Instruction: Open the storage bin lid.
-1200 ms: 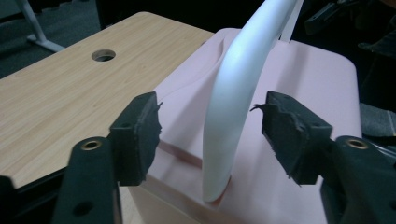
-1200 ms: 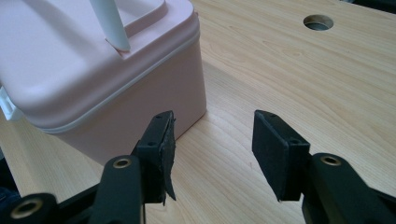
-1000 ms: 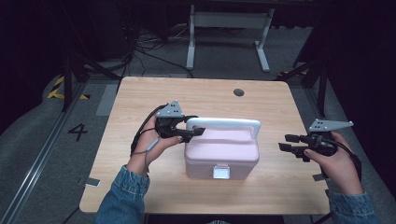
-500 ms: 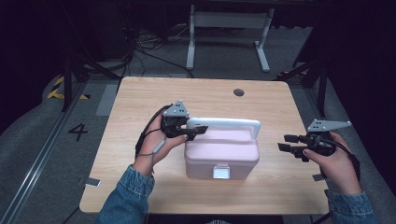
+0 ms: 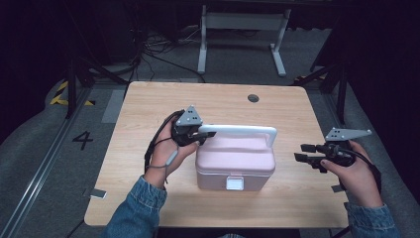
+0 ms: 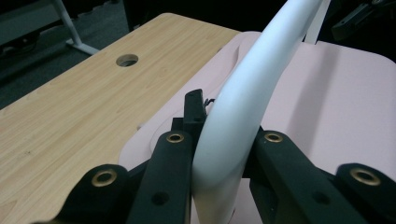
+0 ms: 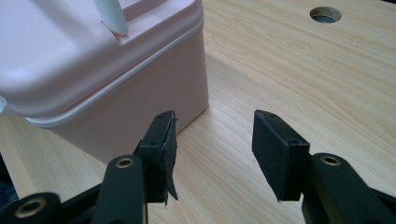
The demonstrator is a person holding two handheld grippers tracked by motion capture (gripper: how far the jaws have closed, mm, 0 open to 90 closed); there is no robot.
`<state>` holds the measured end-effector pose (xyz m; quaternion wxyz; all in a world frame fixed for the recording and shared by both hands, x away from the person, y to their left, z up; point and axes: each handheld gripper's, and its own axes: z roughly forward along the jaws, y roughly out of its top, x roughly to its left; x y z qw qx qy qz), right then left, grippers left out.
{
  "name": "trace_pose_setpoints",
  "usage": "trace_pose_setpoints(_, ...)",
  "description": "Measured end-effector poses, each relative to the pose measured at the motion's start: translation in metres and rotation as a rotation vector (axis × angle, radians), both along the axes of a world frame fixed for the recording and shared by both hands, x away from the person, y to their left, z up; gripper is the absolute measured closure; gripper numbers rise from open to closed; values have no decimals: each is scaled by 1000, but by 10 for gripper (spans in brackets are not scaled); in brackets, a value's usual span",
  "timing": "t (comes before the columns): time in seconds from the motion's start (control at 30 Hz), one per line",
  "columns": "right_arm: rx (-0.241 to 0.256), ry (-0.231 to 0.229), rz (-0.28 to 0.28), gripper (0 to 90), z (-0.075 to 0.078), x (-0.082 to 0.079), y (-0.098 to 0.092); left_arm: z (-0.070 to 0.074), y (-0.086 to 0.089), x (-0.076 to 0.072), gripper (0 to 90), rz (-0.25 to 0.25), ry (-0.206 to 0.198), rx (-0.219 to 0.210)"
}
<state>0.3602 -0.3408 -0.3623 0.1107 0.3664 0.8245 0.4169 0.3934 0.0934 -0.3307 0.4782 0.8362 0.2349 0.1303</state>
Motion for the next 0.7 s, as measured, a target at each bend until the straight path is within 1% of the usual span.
trace_pose_setpoints(0.03,2,-1,5,508,0,0,0,0,0,0,816,0,0,0)
trace_pose_setpoints(0.1,10,-2,17,511,0,0,0,3,0,3,817,-7,10,-15)
trace_pose_setpoints(0.13,11,-4,17,514,0,0,0,4,1,3,817,-9,12,-14)
trace_pose_setpoints(0.2,19,-5,16,522,2,-1,0,4,1,5,816,-8,16,-31)
trace_pose_setpoints(0.27,31,-10,23,530,4,-1,1,5,3,7,816,-11,27,-30)
trace_pose_setpoints(0.33,33,-10,30,542,5,-2,2,6,3,9,816,-14,27,-35)
trace_pose_setpoints(0.37,33,-11,35,553,5,-3,2,8,3,11,816,-17,41,-34)
trace_pose_setpoints(0.4,37,-1,32,565,5,-3,3,9,3,12,816,-18,53,-30)
trace_pose_setpoints(0.43,47,25,30,574,5,-4,4,10,2,14,816,-20,56,-29)
trace_pose_setpoints(0.47,52,37,38,593,5,-5,6,12,2,14,816,-17,56,-23)
trace_pose_setpoints(0.5,44,38,49,622,5,-5,7,14,2,16,816,-16,53,-15)
trace_pose_setpoints(0.53,43,44,57,660,6,-6,9,16,2,17,816,-17,51,-9)
trace_pose_setpoints(0.57,46,49,65,679,7,-6,11,17,2,17,815,-14,53,-3)
trace_pose_setpoints(0.6,52,50,74,689,8,-7,12,18,2,18,815,-15,57,-4)
trace_pose_setpoints(0.7,66,37,97,756,13,-8,16,19,3,21,816,-21,81,-13)
